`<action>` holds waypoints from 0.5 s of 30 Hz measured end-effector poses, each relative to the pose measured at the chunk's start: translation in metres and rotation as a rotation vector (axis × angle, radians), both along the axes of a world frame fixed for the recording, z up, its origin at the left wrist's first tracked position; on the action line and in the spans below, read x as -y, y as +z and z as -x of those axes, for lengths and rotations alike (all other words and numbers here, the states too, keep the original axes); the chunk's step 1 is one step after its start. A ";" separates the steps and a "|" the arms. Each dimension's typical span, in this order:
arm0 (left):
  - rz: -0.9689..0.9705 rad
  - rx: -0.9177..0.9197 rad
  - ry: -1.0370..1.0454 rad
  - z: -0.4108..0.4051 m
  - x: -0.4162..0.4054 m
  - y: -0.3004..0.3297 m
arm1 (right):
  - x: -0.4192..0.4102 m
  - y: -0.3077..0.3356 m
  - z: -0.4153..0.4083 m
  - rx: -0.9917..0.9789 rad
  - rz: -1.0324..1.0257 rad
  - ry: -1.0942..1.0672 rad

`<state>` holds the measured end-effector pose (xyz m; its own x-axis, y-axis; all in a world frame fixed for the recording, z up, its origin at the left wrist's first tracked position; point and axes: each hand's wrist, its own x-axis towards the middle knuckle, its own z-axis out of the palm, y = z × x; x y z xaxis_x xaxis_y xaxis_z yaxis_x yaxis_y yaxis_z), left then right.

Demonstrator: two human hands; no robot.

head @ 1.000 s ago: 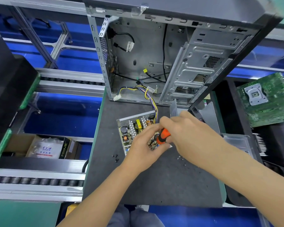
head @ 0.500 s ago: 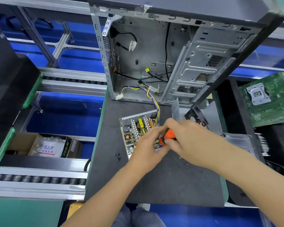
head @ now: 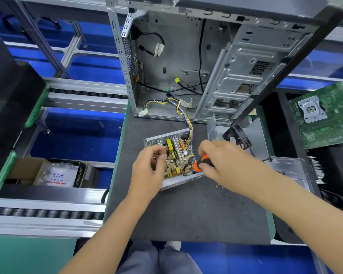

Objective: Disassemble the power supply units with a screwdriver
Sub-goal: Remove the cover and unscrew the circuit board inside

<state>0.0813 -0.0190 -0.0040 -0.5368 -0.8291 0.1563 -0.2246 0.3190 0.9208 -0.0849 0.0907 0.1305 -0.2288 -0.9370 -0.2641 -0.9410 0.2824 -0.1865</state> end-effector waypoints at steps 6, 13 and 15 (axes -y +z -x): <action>-0.053 0.012 0.062 -0.012 0.011 -0.009 | -0.002 -0.003 0.007 0.007 0.041 -0.060; -0.105 0.018 -0.027 -0.012 0.006 -0.006 | -0.009 0.009 0.022 0.144 0.145 -0.234; -0.102 0.012 -0.067 -0.012 0.005 -0.004 | -0.012 0.011 0.027 0.204 0.153 -0.305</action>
